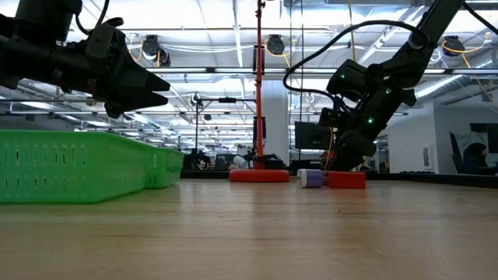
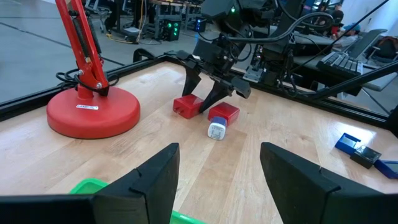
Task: Pick & Place Office items
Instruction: Put the top red charger adapter into the top green bin
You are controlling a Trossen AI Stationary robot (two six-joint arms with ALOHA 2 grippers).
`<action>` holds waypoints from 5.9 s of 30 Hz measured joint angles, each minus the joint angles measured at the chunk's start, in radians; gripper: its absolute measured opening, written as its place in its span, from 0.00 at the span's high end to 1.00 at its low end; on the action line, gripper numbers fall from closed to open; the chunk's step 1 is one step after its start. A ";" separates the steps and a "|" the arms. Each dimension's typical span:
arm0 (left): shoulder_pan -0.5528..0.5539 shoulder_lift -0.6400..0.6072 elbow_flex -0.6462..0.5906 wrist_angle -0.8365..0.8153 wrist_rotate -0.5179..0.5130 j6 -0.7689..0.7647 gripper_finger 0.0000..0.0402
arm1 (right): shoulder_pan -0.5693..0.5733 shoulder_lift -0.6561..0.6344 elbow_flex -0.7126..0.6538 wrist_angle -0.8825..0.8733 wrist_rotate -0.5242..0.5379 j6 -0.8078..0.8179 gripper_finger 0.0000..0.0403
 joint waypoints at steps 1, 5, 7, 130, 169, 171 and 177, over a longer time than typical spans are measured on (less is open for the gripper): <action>0.000 0.000 0.000 0.000 0.000 0.000 0.43 | 0.000 -0.003 0.000 -0.001 0.001 0.000 0.47; 0.000 0.000 0.000 0.000 0.000 0.000 0.43 | 0.000 -0.004 0.000 -0.001 0.002 -0.003 0.49; 0.000 0.000 0.000 0.000 0.000 0.000 0.43 | 0.000 -0.004 0.000 0.000 0.003 -0.004 0.48; 0.085 0.543 0.668 -0.119 0.085 -0.270 0.43 | 0.472 -0.136 0.000 0.616 0.323 -0.467 0.47; 0.117 0.542 0.668 -0.223 0.050 -0.244 0.43 | 0.536 0.000 0.032 0.758 0.468 -0.651 0.47; 0.121 0.542 0.668 -0.233 0.044 -0.245 0.43 | 0.536 0.000 0.031 0.758 0.466 -0.650 0.47; 0.133 0.541 0.669 -0.256 0.037 -0.245 0.43 | 0.537 0.000 0.030 0.758 0.466 -0.650 0.47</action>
